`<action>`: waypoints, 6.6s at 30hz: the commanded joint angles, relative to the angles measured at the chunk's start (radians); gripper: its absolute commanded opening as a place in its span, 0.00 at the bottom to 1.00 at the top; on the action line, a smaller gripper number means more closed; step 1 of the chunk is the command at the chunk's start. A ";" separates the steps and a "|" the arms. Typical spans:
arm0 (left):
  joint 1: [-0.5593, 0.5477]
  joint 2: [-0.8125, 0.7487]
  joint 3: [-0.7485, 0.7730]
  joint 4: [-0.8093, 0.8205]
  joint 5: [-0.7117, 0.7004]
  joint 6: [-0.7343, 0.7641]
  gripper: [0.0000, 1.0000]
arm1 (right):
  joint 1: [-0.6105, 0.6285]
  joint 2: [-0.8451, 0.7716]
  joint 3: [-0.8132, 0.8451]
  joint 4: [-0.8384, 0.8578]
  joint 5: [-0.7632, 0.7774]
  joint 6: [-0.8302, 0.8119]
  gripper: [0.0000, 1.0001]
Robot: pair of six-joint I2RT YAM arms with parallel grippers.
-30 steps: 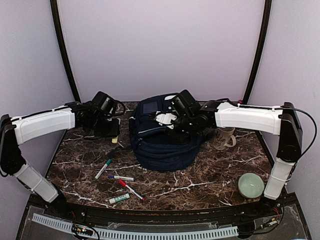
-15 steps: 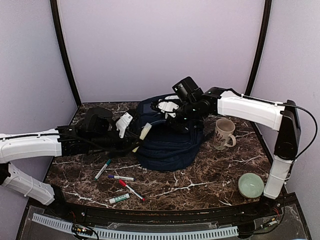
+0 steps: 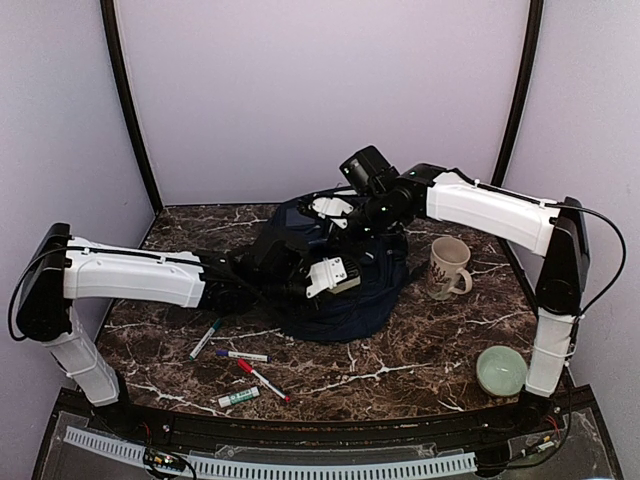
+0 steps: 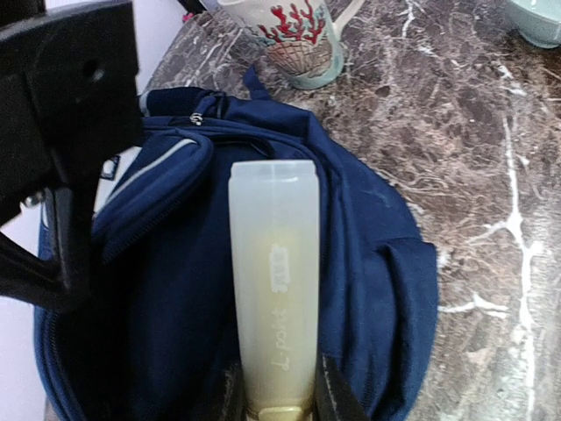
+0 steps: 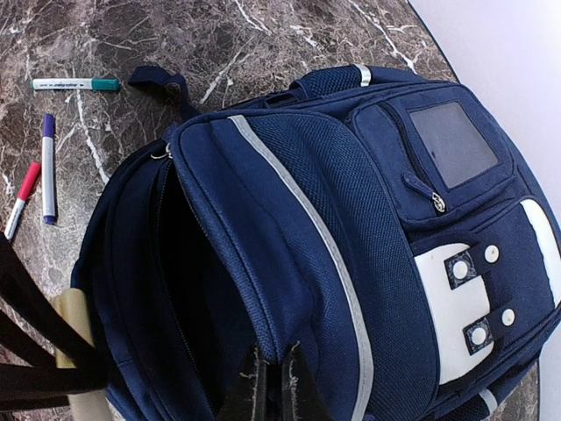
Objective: Pack the student bag
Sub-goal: Place the pen in the upper front pocket of the bag, then pick up the pen at the center of the board, then place the pen in the upper front pocket of the bag, then pick up the pen at the center of the board.
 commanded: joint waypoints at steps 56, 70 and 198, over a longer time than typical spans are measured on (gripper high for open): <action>-0.156 -0.130 -0.061 -0.791 0.135 -0.395 0.34 | -0.013 0.007 0.013 0.035 -0.147 0.033 0.00; -0.165 0.123 -0.024 -0.727 -0.029 -0.199 0.33 | -0.013 0.014 0.015 0.025 -0.164 0.036 0.00; -0.228 -0.153 -0.169 -0.817 -0.019 -0.927 0.40 | -0.013 0.036 0.058 -0.049 -0.221 0.020 0.00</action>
